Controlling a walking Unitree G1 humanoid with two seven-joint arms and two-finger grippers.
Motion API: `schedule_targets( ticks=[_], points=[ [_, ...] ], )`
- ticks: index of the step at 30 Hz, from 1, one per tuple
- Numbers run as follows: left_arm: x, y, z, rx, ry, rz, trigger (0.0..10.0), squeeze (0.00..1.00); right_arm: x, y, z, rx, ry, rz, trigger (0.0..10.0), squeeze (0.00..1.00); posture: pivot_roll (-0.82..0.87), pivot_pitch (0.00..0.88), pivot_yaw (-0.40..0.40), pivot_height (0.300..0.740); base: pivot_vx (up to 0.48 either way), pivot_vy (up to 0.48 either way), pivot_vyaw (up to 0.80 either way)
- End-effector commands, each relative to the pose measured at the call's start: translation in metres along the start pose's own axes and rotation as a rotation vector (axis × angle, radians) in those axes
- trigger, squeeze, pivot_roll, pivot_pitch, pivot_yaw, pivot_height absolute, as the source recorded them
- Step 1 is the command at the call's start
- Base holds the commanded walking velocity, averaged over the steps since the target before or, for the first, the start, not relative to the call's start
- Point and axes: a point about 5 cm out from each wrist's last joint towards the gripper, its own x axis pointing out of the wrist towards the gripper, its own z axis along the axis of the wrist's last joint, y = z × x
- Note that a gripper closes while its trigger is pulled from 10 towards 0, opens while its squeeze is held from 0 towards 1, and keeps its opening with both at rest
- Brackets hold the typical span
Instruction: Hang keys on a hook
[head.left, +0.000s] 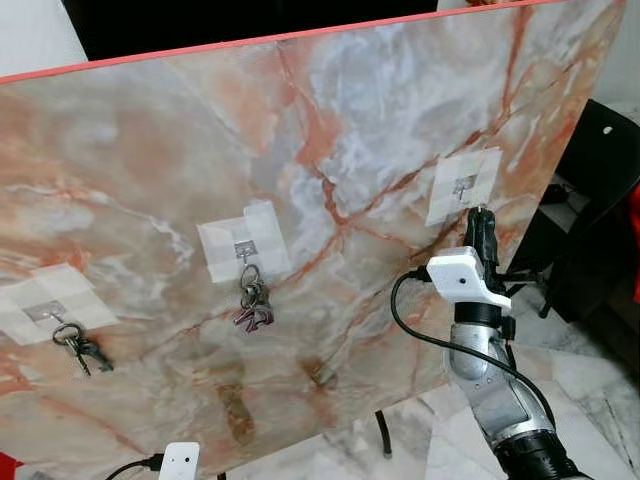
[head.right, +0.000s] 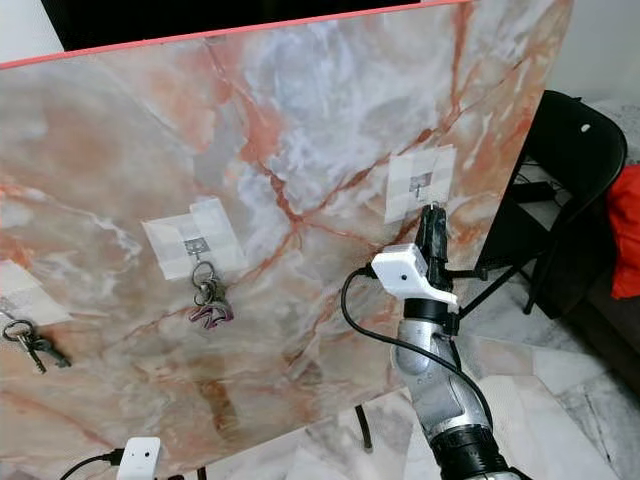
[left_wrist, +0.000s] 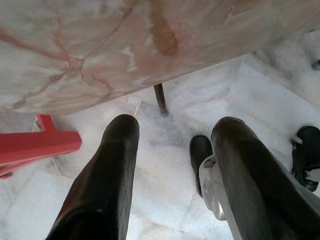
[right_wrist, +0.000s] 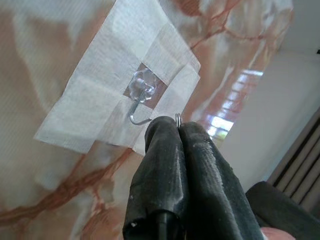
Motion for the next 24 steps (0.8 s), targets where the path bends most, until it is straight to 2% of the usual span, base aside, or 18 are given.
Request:
schedule_targets(
  ticks=[1,24],
  points=[
    [-0.001,0.0003,-0.0049,-0.001,0.018,0.002,10.0,0.0,0.0044,0.0001,0.0021,0.009,0.007,-0.008,10.0,0.0,-0.01,0.002,0.034,0.74,0.0,0.0,0.0],
    [-0.001,0.0004,-0.0045,-0.003,0.016,0.003,10.0,0.0,0.0123,0.0088,-0.0022,-0.025,0.018,0.039,10.0,0.0,-0.01,0.003,0.036,0.74,0.0,0.0,0.0]
  ],
)
